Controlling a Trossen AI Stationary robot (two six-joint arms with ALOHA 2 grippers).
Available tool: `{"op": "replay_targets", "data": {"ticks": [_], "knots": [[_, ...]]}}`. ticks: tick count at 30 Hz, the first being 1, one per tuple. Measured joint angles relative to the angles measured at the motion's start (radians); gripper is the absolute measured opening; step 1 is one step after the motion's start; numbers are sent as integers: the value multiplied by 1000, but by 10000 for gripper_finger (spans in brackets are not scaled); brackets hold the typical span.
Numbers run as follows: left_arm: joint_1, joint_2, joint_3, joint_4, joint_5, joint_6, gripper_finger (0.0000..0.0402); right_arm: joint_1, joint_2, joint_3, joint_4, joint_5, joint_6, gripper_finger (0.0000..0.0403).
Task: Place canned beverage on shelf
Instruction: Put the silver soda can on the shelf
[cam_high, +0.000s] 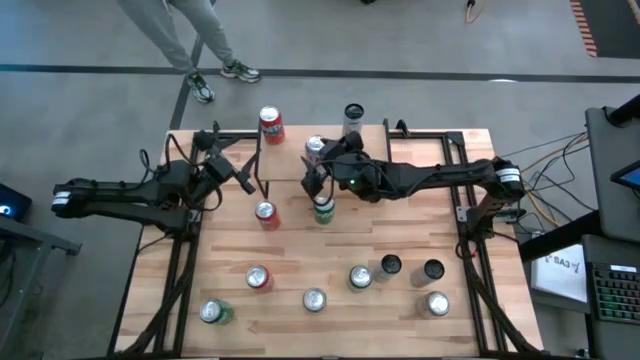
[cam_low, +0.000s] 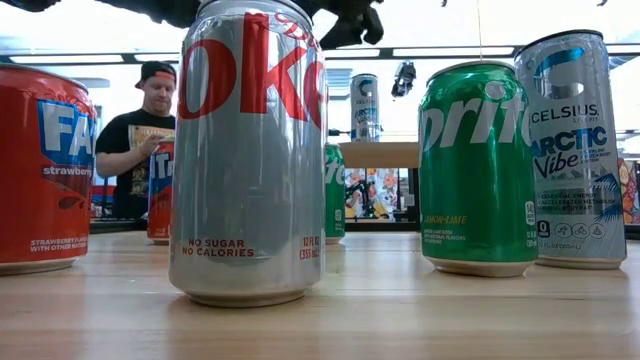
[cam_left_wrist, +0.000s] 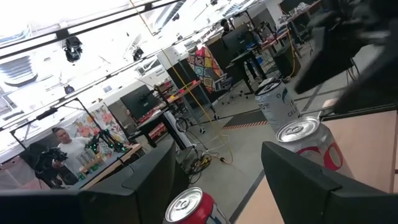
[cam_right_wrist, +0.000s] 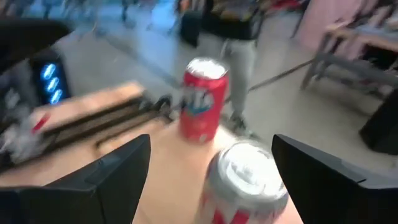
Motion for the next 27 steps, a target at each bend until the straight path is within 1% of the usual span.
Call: {"op": "replay_targets", "data": {"ticks": [3,5,7,10,15,16,21,27], "knots": [[0,1,0,0,0,0,223,0,-1,69,-171,-87,36,301],[0,2,0,-2,0,0,223,-1,-1,96,-247,-115,43,275],[0,3,0,-6,0,0,223,-1,0,115,-302,-135,44,240],[0,6,0,-6,3,0,223,-1,0,127,-357,-161,49,173],[0,10,0,-4,3,0,223,-1,0,102,-403,-164,34,40],[0,10,0,-4,3,0,223,-1,0,92,-402,-163,33,25],[0,11,0,-4,3,-7,223,-2,2,67,-402,-162,52,11],[0,11,0,-4,3,-8,223,-13,12,66,-393,-161,61,9]]}}
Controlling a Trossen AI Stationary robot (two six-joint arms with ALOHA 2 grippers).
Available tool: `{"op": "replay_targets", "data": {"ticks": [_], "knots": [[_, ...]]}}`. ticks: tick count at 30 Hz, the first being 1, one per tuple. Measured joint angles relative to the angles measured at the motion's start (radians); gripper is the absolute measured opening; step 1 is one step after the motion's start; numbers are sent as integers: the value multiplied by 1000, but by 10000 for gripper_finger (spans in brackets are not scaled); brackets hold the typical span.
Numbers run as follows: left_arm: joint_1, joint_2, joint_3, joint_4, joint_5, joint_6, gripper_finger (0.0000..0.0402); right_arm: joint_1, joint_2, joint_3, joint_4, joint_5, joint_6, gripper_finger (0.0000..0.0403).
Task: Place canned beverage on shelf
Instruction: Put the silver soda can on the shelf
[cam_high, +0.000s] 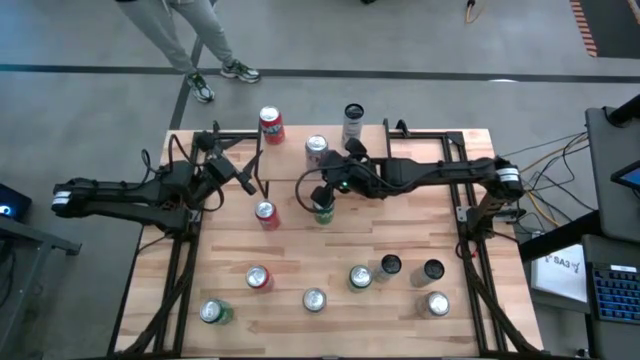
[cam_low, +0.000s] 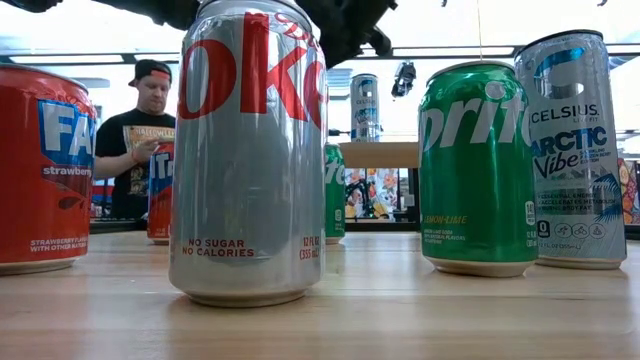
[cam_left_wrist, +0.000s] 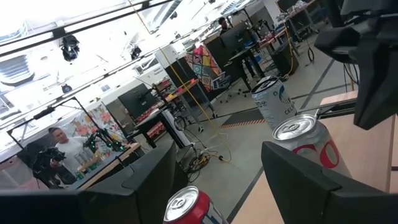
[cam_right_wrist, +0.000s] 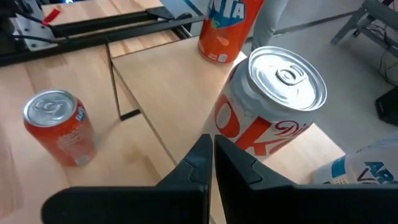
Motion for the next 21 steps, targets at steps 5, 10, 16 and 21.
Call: {"op": "replay_targets", "data": {"ticks": [5,10,16,21], "knots": [[0,0,0,-1,0,0,223,-35,16,0,1,1,-2,9],[0,0,0,-1,-3,0,223,-63,26,-1,1,0,-7,9],[0,0,0,-1,-3,0,223,-74,26,-1,23,-4,-10,9],[0,0,0,-1,-3,0,223,-74,26,-1,61,-7,-28,9]]}}
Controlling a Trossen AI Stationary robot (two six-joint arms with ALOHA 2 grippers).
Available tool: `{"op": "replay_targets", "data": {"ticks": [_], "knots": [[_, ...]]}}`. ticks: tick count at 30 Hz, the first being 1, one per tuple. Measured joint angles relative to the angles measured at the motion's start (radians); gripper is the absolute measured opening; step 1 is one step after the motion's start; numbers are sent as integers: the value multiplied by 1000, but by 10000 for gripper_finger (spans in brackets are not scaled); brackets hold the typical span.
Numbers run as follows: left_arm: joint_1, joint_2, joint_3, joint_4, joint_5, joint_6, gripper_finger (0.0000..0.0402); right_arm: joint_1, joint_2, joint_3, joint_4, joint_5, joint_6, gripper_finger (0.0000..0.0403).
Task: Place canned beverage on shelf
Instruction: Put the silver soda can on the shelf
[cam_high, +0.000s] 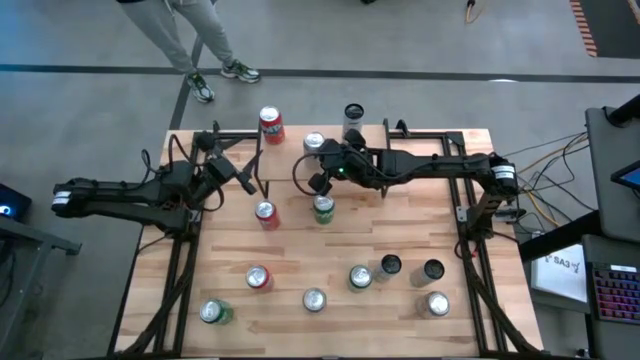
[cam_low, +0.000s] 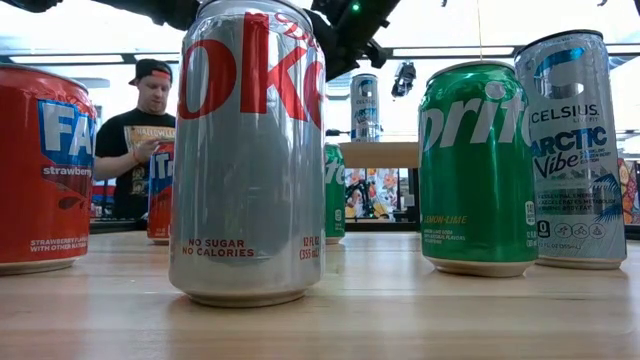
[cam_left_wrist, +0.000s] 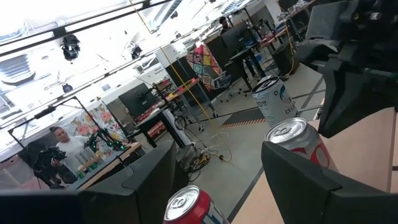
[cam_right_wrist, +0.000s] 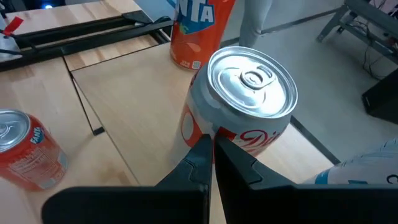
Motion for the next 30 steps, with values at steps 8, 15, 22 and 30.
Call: {"op": "replay_targets", "data": {"ticks": [8,15,22,30], "knots": [[0,0,0,0,0,0,223,-4,-4,2,-9,-52,-4,9],[0,0,0,0,0,0,223,-11,-17,91,-165,-115,19,9],[0,0,0,1,1,0,223,-70,-4,129,-217,-289,45,9],[0,0,0,1,2,0,223,-95,-4,130,-221,-346,20,9]]}}
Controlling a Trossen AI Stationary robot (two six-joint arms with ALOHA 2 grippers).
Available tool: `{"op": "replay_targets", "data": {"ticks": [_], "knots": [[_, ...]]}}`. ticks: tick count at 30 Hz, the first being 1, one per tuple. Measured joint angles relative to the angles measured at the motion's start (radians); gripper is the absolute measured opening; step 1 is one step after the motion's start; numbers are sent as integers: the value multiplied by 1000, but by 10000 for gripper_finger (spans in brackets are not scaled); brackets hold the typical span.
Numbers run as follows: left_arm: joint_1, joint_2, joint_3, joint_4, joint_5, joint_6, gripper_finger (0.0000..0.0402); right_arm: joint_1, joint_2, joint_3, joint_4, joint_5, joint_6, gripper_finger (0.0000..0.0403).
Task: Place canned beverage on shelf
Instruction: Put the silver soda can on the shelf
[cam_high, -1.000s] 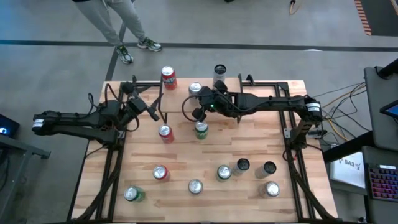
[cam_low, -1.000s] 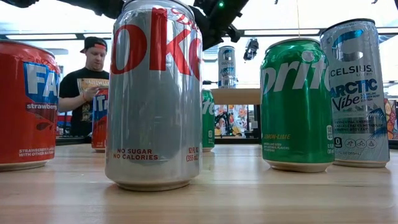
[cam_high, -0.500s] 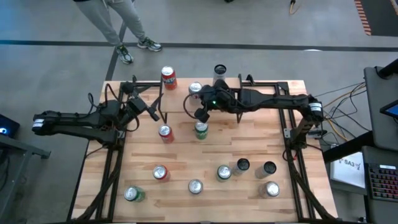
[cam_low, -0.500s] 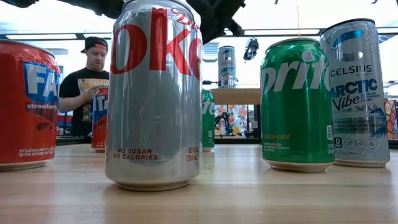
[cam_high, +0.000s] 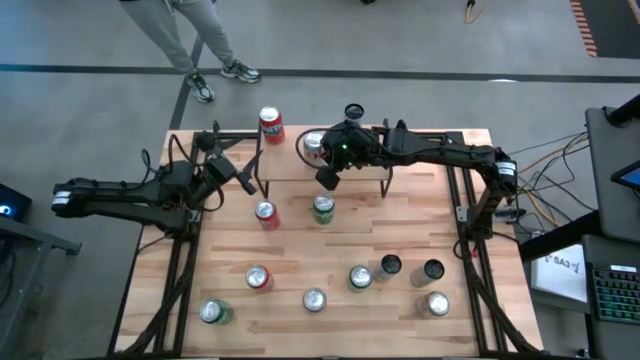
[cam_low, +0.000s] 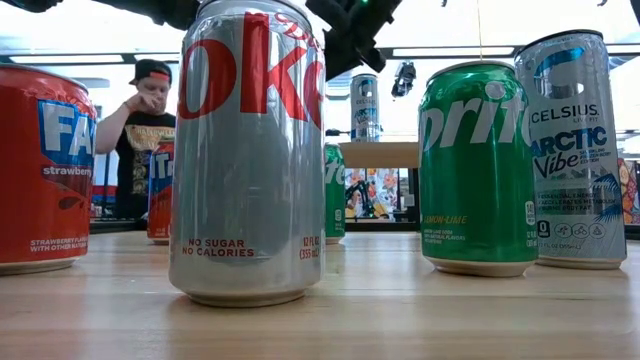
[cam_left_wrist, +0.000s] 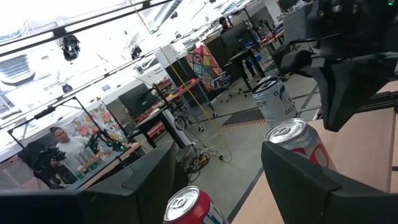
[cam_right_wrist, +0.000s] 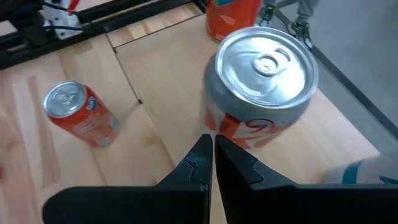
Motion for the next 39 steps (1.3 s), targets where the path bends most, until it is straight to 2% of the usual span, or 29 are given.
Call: {"op": "replay_targets", "data": {"ticks": [14,18,27,39], "knots": [[0,0,0,0,3,0,223,-9,28,1,58,42,-33,9],[0,0,0,0,3,0,223,-10,28,1,81,93,-28,9],[0,0,0,0,2,0,223,-9,28,48,19,93,-20,9],[0,0,0,0,-2,1,223,-10,33,58,32,49,-15,9]]}}
